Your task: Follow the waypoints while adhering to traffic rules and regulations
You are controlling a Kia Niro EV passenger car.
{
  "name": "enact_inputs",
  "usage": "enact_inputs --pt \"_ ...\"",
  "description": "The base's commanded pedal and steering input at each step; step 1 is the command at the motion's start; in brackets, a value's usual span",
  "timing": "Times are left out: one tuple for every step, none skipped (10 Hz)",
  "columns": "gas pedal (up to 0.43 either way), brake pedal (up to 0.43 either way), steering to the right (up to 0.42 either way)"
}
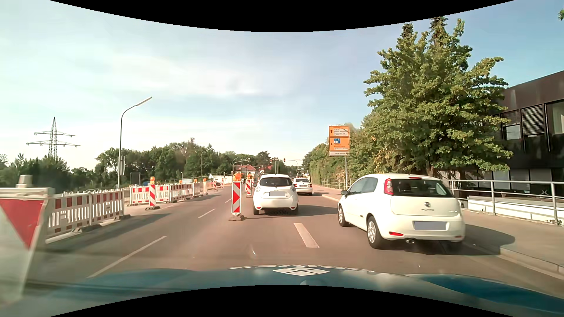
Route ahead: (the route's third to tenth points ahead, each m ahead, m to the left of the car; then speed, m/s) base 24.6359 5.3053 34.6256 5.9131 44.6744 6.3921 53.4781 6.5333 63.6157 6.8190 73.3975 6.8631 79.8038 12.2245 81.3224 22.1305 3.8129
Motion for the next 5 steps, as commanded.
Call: enact_inputs --pt "0.287 0.0 -0.032" --pt "0.28 0.0 -0.032" --pt "0.26 0.0 -0.032" --pt "0.26 0.0 -0.033" --pt "0.248 0.0 -0.033"
